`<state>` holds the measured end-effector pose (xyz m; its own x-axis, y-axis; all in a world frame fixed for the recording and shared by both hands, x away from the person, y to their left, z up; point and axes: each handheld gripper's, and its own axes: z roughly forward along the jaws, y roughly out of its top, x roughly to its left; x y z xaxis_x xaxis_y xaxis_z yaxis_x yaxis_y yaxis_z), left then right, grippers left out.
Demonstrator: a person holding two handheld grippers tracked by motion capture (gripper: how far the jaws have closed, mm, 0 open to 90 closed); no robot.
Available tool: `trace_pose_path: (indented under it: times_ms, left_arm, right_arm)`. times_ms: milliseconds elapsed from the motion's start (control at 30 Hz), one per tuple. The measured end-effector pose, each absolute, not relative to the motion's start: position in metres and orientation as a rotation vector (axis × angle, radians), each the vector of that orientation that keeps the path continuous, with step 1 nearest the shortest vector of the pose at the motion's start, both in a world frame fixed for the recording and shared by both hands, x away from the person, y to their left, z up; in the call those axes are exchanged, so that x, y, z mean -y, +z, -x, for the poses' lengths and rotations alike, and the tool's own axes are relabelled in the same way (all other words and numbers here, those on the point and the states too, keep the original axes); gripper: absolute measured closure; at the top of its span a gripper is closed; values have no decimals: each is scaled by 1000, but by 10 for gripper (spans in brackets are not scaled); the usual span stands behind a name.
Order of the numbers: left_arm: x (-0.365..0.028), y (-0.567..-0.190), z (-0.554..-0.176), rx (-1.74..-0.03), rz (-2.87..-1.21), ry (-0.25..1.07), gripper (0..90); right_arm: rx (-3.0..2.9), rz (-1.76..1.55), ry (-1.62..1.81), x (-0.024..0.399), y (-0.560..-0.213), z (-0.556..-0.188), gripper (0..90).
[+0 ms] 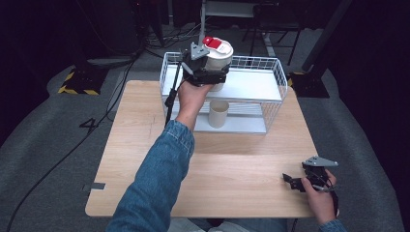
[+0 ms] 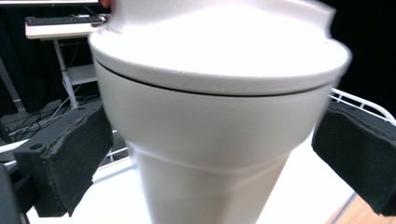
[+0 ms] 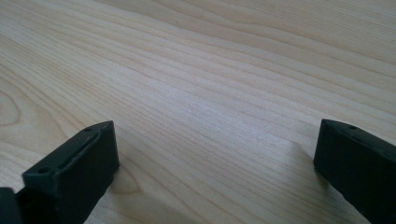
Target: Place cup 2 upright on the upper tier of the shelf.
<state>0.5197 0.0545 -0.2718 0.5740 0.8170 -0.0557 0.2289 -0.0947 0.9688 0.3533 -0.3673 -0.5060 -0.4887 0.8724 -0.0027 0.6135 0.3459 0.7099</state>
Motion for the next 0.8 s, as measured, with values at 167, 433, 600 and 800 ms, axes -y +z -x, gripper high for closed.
trace_pose_path:
  times_ms: [167,433,600,800]
  left_arm:
    - [-64,-264,-505,-855,-1669,623,1]
    - [-82,-264,-480,-830,-1673,627,1]
    - [-93,-261,-462,-814,-1681,617,3]
    - [-107,-254,-431,-778,-1675,618,8]
  right_arm:
    - [-2232,-1307,929,367,-506,-353,0]
    - [-2233,-1307,928,367,-506,-353,0]
    - [-2232,-1306,928,367,-506,-353,0]
    - [-2233,-1307,929,367,-506,-353,0]
